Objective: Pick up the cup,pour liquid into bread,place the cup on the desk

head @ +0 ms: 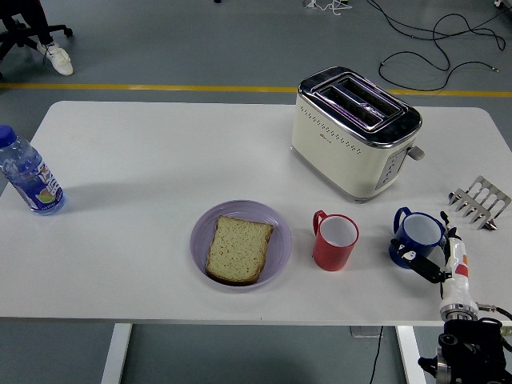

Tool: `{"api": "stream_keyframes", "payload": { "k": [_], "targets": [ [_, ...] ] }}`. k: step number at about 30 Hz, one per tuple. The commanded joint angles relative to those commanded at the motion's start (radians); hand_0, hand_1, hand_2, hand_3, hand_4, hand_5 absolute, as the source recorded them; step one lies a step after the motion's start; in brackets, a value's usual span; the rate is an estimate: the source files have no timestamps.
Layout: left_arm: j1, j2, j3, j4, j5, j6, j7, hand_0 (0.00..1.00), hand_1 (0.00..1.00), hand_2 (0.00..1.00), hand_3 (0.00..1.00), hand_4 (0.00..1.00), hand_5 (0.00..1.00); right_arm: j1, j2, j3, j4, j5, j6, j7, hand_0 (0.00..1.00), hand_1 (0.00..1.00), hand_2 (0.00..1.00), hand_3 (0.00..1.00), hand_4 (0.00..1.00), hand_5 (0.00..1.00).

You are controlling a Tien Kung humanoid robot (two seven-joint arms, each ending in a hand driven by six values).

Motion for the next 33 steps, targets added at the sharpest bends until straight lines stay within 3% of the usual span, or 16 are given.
{"api": "stream_keyframes", "payload": {
  "k": [2,7,8,13,14,19,20,25,26,33],
  "targets": [
    [0.000,0.000,0.000,0.000,0.001,0.000,0.000,0.647,0.687,0.704,0.590,0.304,0.878,0.001,0.000,-0.001,-0.001,0.008,0.001,0.005,0.848,0.732,0.767,0.839,0.944,0.107],
    [-0.001,0.000,-0.002,0.000,0.002,0.000,0.000,0.647,0.687,0.704,0.590,0.304,0.878,0.002,0.000,-0.003,-0.004,0.045,0.000,0.035,0.848,0.732,0.767,0.839,0.944,0.107],
    [-0.001,0.000,-0.002,0.000,0.002,0.000,0.000,0.647,0.687,0.706,0.589,0.303,0.877,0.002,0.000,-0.004,-0.004,0.049,-0.002,0.039,0.759,0.655,0.677,0.755,0.898,0.093],
    [0.002,0.000,-0.004,0.000,0.004,0.001,0.000,0.647,0.687,0.706,0.589,0.303,0.877,-0.003,-0.002,-0.001,0.004,0.090,-0.009,0.075,0.759,0.655,0.677,0.755,0.898,0.093],
    [0.003,-0.001,-0.004,0.000,0.004,0.001,0.000,0.647,0.687,0.706,0.590,0.303,0.881,-0.004,-0.003,0.000,0.005,0.093,-0.010,0.078,0.593,0.537,0.590,0.677,0.823,0.067],
    [0.009,0.000,-0.008,0.000,0.013,-0.001,0.002,0.647,0.687,0.706,0.590,0.303,0.881,-0.015,-0.012,0.020,0.039,0.109,-0.009,0.094,0.593,0.537,0.590,0.677,0.823,0.067],
    [0.010,0.000,-0.009,0.000,0.014,-0.002,0.002,0.648,0.687,0.707,0.590,0.305,0.885,-0.015,-0.013,0.022,0.041,0.110,-0.009,0.094,0.499,0.470,0.549,0.613,0.798,0.057],
    [0.014,0.001,-0.008,0.000,0.018,-0.003,0.003,0.648,0.687,0.707,0.590,0.305,0.885,-0.024,-0.032,0.050,0.090,0.104,-0.010,0.086,0.499,0.470,0.549,0.613,0.798,0.057],
    [0.015,0.001,-0.011,0.000,0.021,-0.003,0.003,0.648,0.688,0.706,0.589,0.302,0.882,-0.026,-0.037,0.059,0.108,0.098,-0.011,0.083,0.453,0.437,0.539,0.577,0.775,0.052],
    [0.020,0.005,-0.005,0.000,0.015,-0.001,0.002,0.648,0.688,0.707,0.589,0.299,0.884,-0.026,-0.115,0.105,0.285,-0.015,-0.015,-0.007,0.421,0.405,0.535,0.555,0.753,0.041]
  ]
}}
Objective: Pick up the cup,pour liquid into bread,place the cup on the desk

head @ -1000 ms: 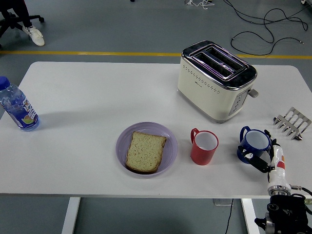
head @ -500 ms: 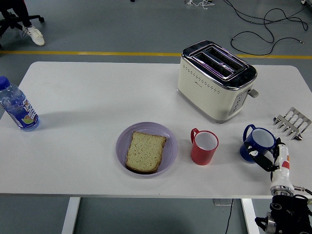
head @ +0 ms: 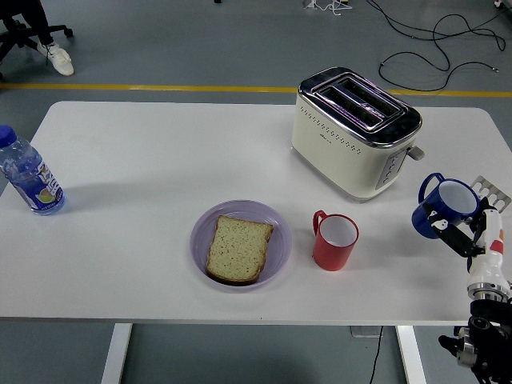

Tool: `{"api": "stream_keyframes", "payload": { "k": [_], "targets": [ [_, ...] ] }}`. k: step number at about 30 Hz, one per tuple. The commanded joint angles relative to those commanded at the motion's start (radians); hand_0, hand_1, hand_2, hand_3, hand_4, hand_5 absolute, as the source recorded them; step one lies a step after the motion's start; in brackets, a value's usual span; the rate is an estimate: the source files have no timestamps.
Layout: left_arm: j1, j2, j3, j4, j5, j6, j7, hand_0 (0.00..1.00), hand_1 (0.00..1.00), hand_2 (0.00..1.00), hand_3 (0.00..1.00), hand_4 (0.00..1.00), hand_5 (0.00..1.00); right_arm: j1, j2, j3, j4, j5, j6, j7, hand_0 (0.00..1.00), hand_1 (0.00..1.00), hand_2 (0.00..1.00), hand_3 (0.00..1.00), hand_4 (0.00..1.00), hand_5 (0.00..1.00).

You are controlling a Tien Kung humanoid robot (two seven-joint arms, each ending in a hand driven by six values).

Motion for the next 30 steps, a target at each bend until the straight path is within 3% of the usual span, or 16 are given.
{"api": "stream_keyframes", "payload": {
  "k": [5,11,14,17,22,30],
  "targets": [
    [-0.001,0.004,0.009,0.000,-0.011,0.001,-0.001,0.648,0.688,0.707,0.590,0.299,0.885,0.024,-0.068,0.015,0.166,-0.149,0.000,-0.133,0.393,0.389,0.534,0.552,0.746,0.033],
    [-0.005,0.008,0.014,0.000,-0.022,0.001,-0.001,0.649,0.688,0.707,0.591,0.298,0.885,0.070,-0.139,-0.023,0.330,-0.347,0.008,-0.375,0.394,0.388,0.527,0.550,0.749,0.016],
    [-0.008,0.007,0.013,0.000,-0.026,0.003,-0.002,0.649,0.688,0.707,0.591,0.298,0.885,0.134,-0.169,-0.082,0.391,-0.460,0.043,-0.502,0.394,0.388,0.527,0.550,0.749,0.016],
    [-0.012,0.006,0.011,0.000,-0.028,0.004,-0.002,0.649,0.688,0.707,0.591,0.298,0.885,0.192,-0.189,-0.136,0.425,-0.530,0.068,-0.602,0.394,0.383,0.526,0.550,0.732,0.002],
    [-0.015,0.006,0.014,0.000,-0.040,0.005,-0.001,0.649,0.688,0.707,0.591,0.298,0.885,0.280,-0.208,-0.233,0.450,-0.606,0.105,-0.679,0.394,0.383,0.526,0.550,0.732,0.002],
    [-0.014,0.005,0.014,0.000,-0.041,0.001,-0.001,0.648,0.688,0.706,0.591,0.297,0.885,0.463,-0.189,-0.450,0.401,-0.812,0.191,-0.782,0.358,0.381,0.521,0.550,0.727,0.002]
  ]
}}
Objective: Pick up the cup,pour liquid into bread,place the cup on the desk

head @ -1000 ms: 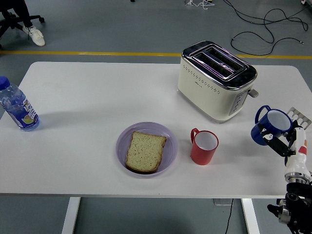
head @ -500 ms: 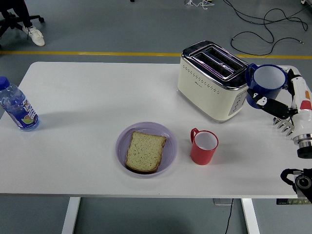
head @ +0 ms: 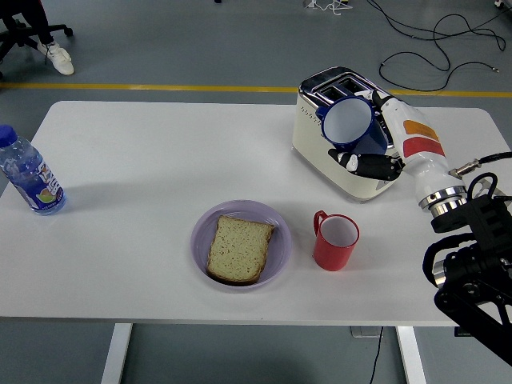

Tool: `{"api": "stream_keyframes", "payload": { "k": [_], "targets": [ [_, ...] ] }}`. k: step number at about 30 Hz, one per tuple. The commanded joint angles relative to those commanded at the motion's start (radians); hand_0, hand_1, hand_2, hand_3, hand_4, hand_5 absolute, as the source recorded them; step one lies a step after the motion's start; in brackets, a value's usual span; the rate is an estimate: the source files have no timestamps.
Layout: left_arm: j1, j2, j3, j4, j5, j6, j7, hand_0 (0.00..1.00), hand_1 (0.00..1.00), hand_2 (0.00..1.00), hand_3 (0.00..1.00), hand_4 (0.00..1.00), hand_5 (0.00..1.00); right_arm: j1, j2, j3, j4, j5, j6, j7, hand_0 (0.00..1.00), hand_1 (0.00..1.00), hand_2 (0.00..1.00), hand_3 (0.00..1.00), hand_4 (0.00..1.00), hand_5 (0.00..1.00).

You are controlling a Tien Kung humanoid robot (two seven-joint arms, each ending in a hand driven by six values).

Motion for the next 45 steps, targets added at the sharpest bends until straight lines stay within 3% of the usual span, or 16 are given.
{"api": "stream_keyframes", "payload": {
  "k": [10,11,16,20,27,40,45],
  "targets": [
    [0.005,-0.003,-0.007,0.000,0.003,-0.005,0.002,0.647,0.688,0.707,0.592,0.297,0.884,0.209,0.036,-0.290,-0.121,-0.218,0.079,-0.083,0.369,0.382,0.516,0.551,0.724,0.011],
    [0.005,-0.003,-0.006,0.000,0.002,-0.005,0.002,0.648,0.688,0.707,0.591,0.297,0.885,0.227,0.037,-0.315,-0.130,-0.230,0.085,-0.090,0.401,0.432,0.518,0.559,0.711,0.005],
    [0.006,-0.004,-0.005,0.000,-0.005,-0.007,0.002,0.648,0.688,0.707,0.591,0.297,0.885,0.334,0.054,-0.477,-0.174,-0.249,0.121,-0.126,0.401,0.432,0.518,0.559,0.711,0.005],
    [0.007,-0.003,-0.005,0.000,-0.007,-0.009,0.002,0.648,0.688,0.707,0.591,0.295,0.877,0.405,0.077,-0.579,-0.196,-0.253,0.188,-0.182,0.428,0.455,0.530,0.568,0.695,0.002],
    [0.007,-0.002,-0.019,0.000,0.007,-0.013,0.005,0.647,0.688,0.706,0.591,0.297,0.877,0.514,0.128,-0.701,-0.223,-0.269,0.297,-0.182,0.447,0.464,0.538,0.577,0.682,0.002],
    [0.009,0.001,-0.013,0.000,0.000,-0.015,0.007,0.647,0.687,0.706,0.590,0.299,0.874,0.564,0.179,-0.714,-0.244,-0.328,0.441,-0.182,0.466,0.473,0.549,0.589,0.656,0.002],
    [0.008,0.003,-0.021,0.000,0.007,-0.015,0.009,0.647,0.687,0.705,0.590,0.303,0.876,0.564,0.181,-0.712,-0.255,-0.314,0.456,-0.182,0.472,0.476,0.558,0.596,0.648,0.002]
  ]
}}
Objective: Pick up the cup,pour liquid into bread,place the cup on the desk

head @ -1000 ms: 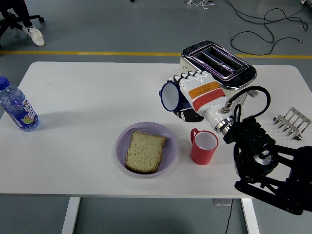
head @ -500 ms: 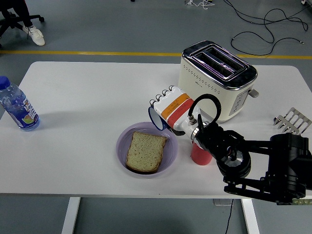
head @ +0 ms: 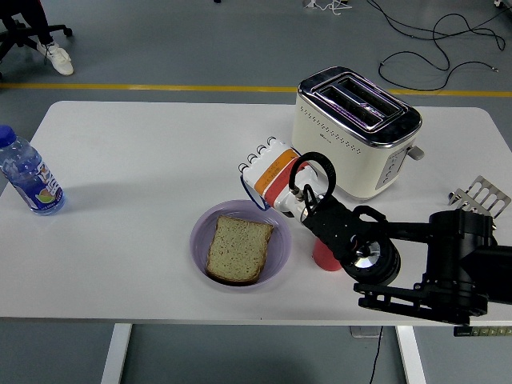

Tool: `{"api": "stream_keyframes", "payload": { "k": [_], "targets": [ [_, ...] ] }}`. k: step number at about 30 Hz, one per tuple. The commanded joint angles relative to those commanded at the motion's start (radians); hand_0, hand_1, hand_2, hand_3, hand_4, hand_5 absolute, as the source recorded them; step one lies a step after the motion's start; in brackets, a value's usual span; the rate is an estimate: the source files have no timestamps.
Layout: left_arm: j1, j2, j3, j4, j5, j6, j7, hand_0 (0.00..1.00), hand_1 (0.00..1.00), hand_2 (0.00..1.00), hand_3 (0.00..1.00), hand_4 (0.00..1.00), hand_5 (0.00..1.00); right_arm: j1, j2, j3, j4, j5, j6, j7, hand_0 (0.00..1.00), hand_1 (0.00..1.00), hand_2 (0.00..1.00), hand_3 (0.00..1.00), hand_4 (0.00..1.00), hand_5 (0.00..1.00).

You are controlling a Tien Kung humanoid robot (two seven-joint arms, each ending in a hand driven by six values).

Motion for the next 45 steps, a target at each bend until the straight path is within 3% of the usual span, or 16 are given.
{"api": "stream_keyframes", "payload": {
  "k": [8,13,21,25,26,30,38,45],
  "targets": [
    [-0.002,0.000,-0.007,0.000,0.009,0.001,-0.001,0.647,0.687,0.705,0.589,0.306,0.876,-0.036,-0.015,0.028,0.045,0.066,-0.104,0.000,0.465,0.472,0.552,0.588,0.631,0.002],
    [-0.002,0.000,-0.004,0.000,0.005,0.004,-0.003,0.647,0.687,0.705,0.589,0.306,0.876,-0.087,-0.044,0.123,0.106,0.172,-0.149,0.000,0.465,0.472,0.552,0.588,0.631,0.002],
    [-0.003,-0.002,-0.008,0.000,0.005,0.012,-0.002,0.647,0.688,0.705,0.589,0.307,0.879,-0.195,-0.100,0.306,0.173,0.256,-0.287,0.000,0.473,0.474,0.552,0.588,0.627,0.002],
    [0.004,-0.003,-0.006,0.000,0.008,0.016,-0.004,0.647,0.688,0.705,0.589,0.307,0.879,-0.303,-0.125,0.454,0.195,0.366,-0.387,0.000,0.473,0.474,0.552,0.588,0.627,0.002],
    [0.006,-0.004,-0.009,0.000,0.010,0.016,-0.004,0.647,0.688,0.705,0.588,0.307,0.881,-0.325,-0.126,0.492,0.196,0.373,-0.405,0.000,0.519,0.479,0.557,0.584,0.611,0.002],
    [0.009,-0.005,-0.002,0.000,0.011,0.017,-0.005,0.647,0.688,0.705,0.588,0.307,0.881,-0.432,-0.125,0.635,0.223,0.461,-0.486,0.008,0.519,0.479,0.557,0.584,0.611,0.002],
    [0.011,-0.004,0.000,0.000,0.011,0.017,-0.003,0.647,0.688,0.705,0.589,0.308,0.885,-0.655,-0.146,0.931,0.322,0.703,-0.645,0.102,0.511,0.477,0.558,0.581,0.573,0.002],
    [0.017,-0.003,0.005,0.000,0.016,0.015,-0.004,0.647,0.688,0.706,0.589,0.306,0.883,-0.830,-0.128,1.145,0.296,0.788,-0.648,0.295,0.519,0.474,0.556,0.582,0.579,0.002]
  ]
}}
